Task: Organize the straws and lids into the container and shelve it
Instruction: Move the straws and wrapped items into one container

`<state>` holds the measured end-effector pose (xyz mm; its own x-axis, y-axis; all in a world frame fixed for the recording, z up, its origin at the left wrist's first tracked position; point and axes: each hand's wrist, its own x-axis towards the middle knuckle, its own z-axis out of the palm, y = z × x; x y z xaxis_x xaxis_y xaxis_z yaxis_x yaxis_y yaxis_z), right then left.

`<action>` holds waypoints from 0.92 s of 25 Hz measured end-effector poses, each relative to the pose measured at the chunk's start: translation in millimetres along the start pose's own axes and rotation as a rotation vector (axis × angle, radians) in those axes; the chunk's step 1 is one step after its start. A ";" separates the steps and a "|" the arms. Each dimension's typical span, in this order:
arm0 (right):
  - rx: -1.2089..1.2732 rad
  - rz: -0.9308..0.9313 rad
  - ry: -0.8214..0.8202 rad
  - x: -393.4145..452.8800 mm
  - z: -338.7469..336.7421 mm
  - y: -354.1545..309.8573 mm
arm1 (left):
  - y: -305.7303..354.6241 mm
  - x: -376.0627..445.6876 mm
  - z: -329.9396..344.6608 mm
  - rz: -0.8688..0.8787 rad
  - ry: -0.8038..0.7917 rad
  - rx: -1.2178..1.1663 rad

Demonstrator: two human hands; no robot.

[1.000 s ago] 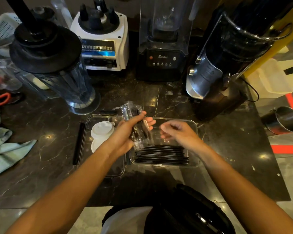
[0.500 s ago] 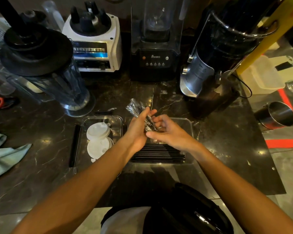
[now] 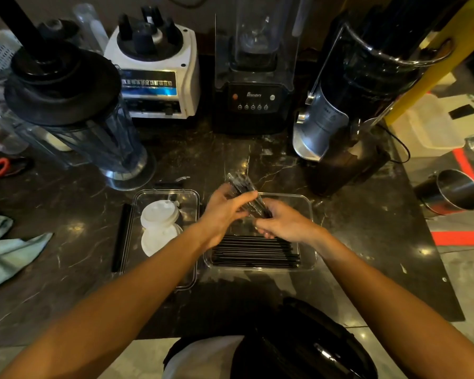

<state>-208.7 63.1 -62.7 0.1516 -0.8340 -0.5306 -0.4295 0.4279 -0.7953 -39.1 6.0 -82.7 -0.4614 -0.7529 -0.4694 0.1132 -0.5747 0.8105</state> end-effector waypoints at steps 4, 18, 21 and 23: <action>-0.141 0.014 0.021 1.0 -10.9 12.0 | 16.2 1.2 -22.3 0.233 0.043 0.479; -0.493 -0.010 -0.031 10.6 -20.4 19.5 | 29.2 -2.9 -24.9 0.536 -0.329 1.698; -0.518 -0.015 -0.001 12.2 -23.2 18.1 | 26.3 1.4 -19.8 0.545 -0.383 1.671; -0.531 0.001 -0.002 13.7 -21.8 20.7 | 16.2 5.2 -14.8 0.537 -0.365 1.746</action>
<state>-234.9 52.9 -80.0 0.1523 -0.8326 -0.5325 -0.8211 0.1933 -0.5370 -26.6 -12.0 -77.2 -0.8561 -0.4860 -0.1759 -0.5162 0.7879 0.3358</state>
